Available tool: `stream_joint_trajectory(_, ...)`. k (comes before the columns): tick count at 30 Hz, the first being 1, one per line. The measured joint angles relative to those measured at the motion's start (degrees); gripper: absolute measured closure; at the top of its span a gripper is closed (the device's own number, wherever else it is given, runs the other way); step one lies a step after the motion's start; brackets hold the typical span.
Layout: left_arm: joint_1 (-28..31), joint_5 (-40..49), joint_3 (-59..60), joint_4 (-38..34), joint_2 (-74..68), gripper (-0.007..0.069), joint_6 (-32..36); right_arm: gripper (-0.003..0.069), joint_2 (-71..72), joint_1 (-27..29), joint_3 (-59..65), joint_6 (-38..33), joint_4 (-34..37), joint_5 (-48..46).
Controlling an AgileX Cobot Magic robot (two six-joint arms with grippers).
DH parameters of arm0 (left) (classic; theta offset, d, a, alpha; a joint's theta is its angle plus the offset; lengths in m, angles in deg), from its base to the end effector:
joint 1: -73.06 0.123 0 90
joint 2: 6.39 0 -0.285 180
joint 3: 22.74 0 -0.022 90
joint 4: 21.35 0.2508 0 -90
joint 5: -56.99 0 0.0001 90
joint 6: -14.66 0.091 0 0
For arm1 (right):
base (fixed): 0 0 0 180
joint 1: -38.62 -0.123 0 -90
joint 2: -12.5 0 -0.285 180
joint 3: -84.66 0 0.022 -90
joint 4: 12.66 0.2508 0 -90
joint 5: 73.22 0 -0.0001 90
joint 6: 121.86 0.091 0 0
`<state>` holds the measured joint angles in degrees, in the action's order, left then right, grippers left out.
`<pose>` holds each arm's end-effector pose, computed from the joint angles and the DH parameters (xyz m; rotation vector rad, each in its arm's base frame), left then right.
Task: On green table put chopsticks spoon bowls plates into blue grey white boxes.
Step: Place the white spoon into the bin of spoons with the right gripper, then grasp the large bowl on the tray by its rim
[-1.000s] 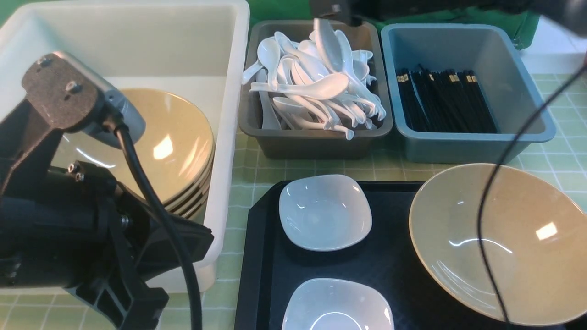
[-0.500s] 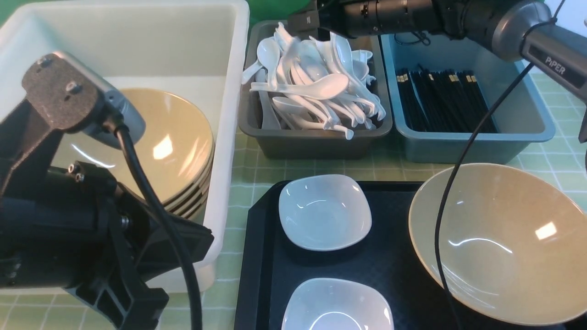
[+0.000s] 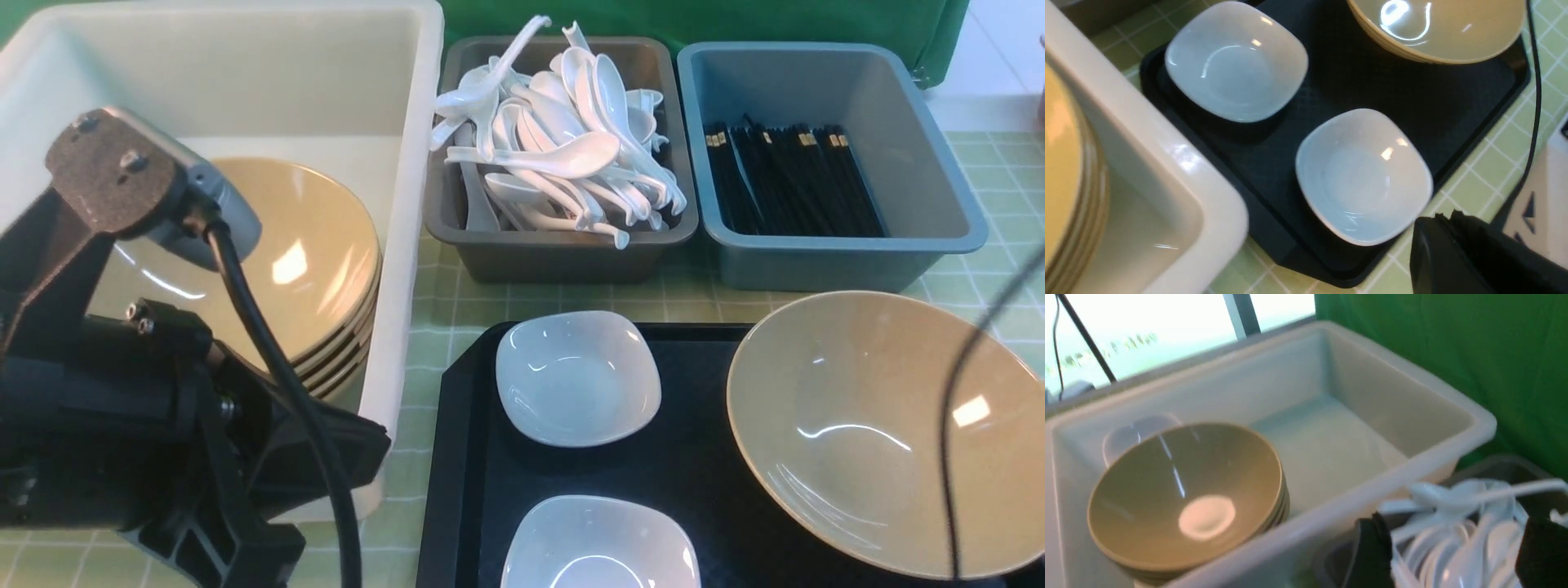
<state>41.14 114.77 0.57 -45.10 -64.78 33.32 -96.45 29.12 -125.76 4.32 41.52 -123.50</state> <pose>0.1141 -0.1076 0.3609 0.9325 2.2369 -0.6305 0.3842 0.1219 0.4354 -0.7827 1.7763 0.6320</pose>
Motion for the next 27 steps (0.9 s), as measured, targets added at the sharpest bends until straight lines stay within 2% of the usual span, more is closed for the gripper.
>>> stream_joint_trajectory(1,0.0,-0.06,0.07,-1.51,0.0,0.0626,0.0,0.0195,4.66,-0.28,5.29,2.24,-6.0,-0.74)
stream_joint_trajectory(3,0.0,-0.63,0.4,-3.6,-0.06,0.0626,0.35,0.0194,9.0,-0.72,9.39,5.25,-12.22,-2.74)
stream_joint_trajectory(5,0.0,-2.36,1.14,-6.78,-0.88,0.0626,1.95,0.0193,16.98,-0.92,15.81,11.22,-23.56,-8.09)
stream_joint_trajectory(6,0.0,-2.36,1.2,-7.0,-0.99,0.0626,1.95,0.0193,17.57,-0.92,16.29,11.22,-24.23,-8.09)
stream_joint_trajectory(7,0.0,-3.16,1.59,-8.8,-2.13,0.0626,3.01,0.0193,22.41,-0.75,20.13,14.55,-28.88,-10.9)
stream_joint_trajectory(8,0.0,-3.36,1.73,-9.36,-2.93,0.0626,3.23,0.0193,25.06,-0.53,22.22,16.46,-30.55,-11.47)
stream_joint_trajectory(14,0.0,-4.59,1.78,-14.49,-11.15,0.0618,3.92,0.0193,46.92,-0.2,40.9,23.85,-33.17,-7.27)
stream_joint_trajectory(17,-0.54,-4.59,1.27,-15.25,-15.15,0.0571,4.71,0.0193,57.03,-0.2,49.1,28.89,-33.9,-5.43)
stream_joint_trajectory(22,-6.23,-6.02,-5.39,-15.2,-24.8,0.0396,3.87,0.0193,65.38,-0.2,56.71,37.37,-36.8,-7.76)
stream_joint_trajectory(23,-6.49,-6.02,-5.76,-15.2,-25.25,0.0386,3.87,0.0193,65.59,-0.2,56.86,37.51,-36.85,-8.02)
stream_joint_trajectory(24,-8.34,-6.71,-8.77,-15.2,-28.73,0.0325,1.93,0.0193,65.96,-0.2,57.56,38.45,-36.91,-8.68)
stream_joint_trajectory(27,-9.39,-7.53,-13.99,-15.37,-36.97,0.0241,-2.68,0.0193,66.21,-0.26,57.93,39.83,-36.91,-7.88)
